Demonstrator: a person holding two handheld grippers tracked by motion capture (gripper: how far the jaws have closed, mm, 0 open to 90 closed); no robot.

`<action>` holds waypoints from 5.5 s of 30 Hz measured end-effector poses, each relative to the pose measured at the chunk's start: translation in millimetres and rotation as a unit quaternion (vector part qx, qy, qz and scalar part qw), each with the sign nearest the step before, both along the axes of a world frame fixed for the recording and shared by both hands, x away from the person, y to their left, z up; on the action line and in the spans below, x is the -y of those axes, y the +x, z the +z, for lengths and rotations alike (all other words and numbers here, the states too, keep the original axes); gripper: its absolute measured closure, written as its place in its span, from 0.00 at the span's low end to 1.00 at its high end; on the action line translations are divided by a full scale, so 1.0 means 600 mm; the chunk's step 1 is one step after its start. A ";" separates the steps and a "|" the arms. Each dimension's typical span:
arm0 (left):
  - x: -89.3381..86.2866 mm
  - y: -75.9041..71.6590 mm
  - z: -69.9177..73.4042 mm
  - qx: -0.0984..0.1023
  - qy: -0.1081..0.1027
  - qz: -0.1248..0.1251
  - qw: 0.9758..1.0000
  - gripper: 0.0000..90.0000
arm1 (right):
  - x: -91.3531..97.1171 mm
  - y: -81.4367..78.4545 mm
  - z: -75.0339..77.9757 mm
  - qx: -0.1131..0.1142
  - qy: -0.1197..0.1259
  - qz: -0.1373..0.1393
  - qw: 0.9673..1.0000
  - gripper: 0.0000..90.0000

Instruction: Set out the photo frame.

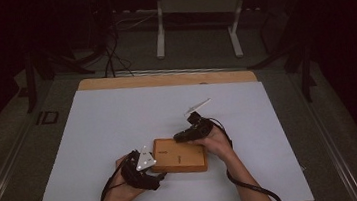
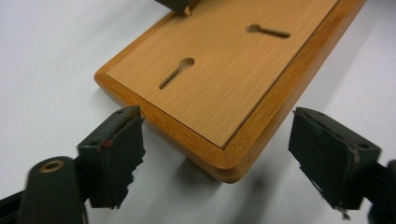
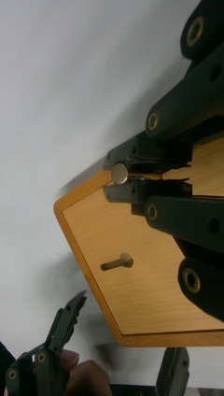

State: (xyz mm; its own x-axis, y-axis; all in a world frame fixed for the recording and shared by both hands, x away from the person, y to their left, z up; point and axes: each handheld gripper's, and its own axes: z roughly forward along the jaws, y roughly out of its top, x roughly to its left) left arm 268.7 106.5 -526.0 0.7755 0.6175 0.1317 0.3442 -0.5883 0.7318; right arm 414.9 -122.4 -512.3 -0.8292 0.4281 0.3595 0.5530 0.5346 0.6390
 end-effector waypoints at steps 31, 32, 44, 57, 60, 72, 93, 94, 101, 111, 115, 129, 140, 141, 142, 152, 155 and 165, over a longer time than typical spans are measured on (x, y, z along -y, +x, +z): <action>0.021 0.004 -0.003 0.105 0.025 0.022 0.994 0.30 | -0.001 0.017 0.004 -0.038 -0.001 -0.001 0.999 0.93; 0.018 0.004 -0.001 0.105 0.018 0.022 0.994 0.32 | -0.001 0.016 0.004 -0.041 -0.002 0.000 0.999 0.93; 0.029 -0.013 0.013 0.116 0.014 -0.024 0.993 0.43 | 0.006 0.011 -0.005 -0.061 0.018 0.025 0.998 0.92; 0.024 -0.006 0.016 0.112 -0.005 -0.019 0.993 0.44 | 0.007 0.001 -0.002 -0.032 -0.015 0.007 0.999 0.71; 0.023 -0.005 0.017 0.112 -0.007 -0.018 0.994 0.45 | 0.012 -0.005 0.003 -0.025 -0.017 0.006 1.000 0.69; 0.020 0.003 0.018 0.105 -0.023 -0.013 0.994 0.45 | 0.031 -0.023 0.014 0.002 -0.020 -0.007 1.000 0.68; 0.018 0.013 0.017 0.096 -0.042 -0.005 0.994 0.45 | 0.079 -0.058 0.046 0.050 -0.017 -0.015 0.998 0.69; 0.018 0.014 0.018 0.095 -0.043 -0.004 0.995 0.45 | 0.082 -0.060 0.048 0.054 -0.017 -0.016 0.998 0.69; 0.017 0.016 0.018 0.091 -0.050 0.001 0.995 0.45 | 0.112 -0.071 0.050 0.072 -0.016 -0.028 0.997 0.72; 0.016 0.022 0.021 0.086 -0.058 0.005 0.995 0.45 | 0.150 -0.088 0.046 0.100 -0.004 -0.047 0.994 0.71; 0.015 0.025 0.022 0.082 -0.060 0.005 0.995 0.46 | 0.163 -0.089 0.043 0.101 0.000 -0.057 0.993 0.71; 0.020 0.034 0.019 0.066 -0.048 0.006 0.997 0.47 | 0.183 -0.101 0.013 0.105 -0.034 -0.058 0.992 0.66; 0.018 0.040 0.020 0.064 -0.060 0.008 0.996 0.47 | 0.170 -0.115 0.008 0.126 -0.052 -0.015 0.991 0.62; 0.018 0.041 0.020 0.063 -0.062 0.008 0.996 0.47 | 0.169 -0.116 0.009 0.128 -0.051 -0.012 0.990 0.60; 0.018 0.041 0.020 0.063 -0.062 0.008 0.996 0.47 | 0.167 -0.116 0.009 0.130 -0.051 -0.009 0.990 0.59; 0.015 0.048 0.019 0.059 -0.070 0.012 0.996 0.47 | 0.138 -0.116 0.011 0.161 -0.034 0.006 0.986 0.50; 0.014 0.051 0.019 0.056 -0.073 0.016 0.996 0.47 | 0.134 -0.113 0.010 0.169 -0.032 0.003 0.985 0.49; 0.012 0.057 0.016 0.050 -0.081 0.017 0.995 0.47 | 0.116 -0.106 0.008 0.189 -0.011 0.008 0.982 0.47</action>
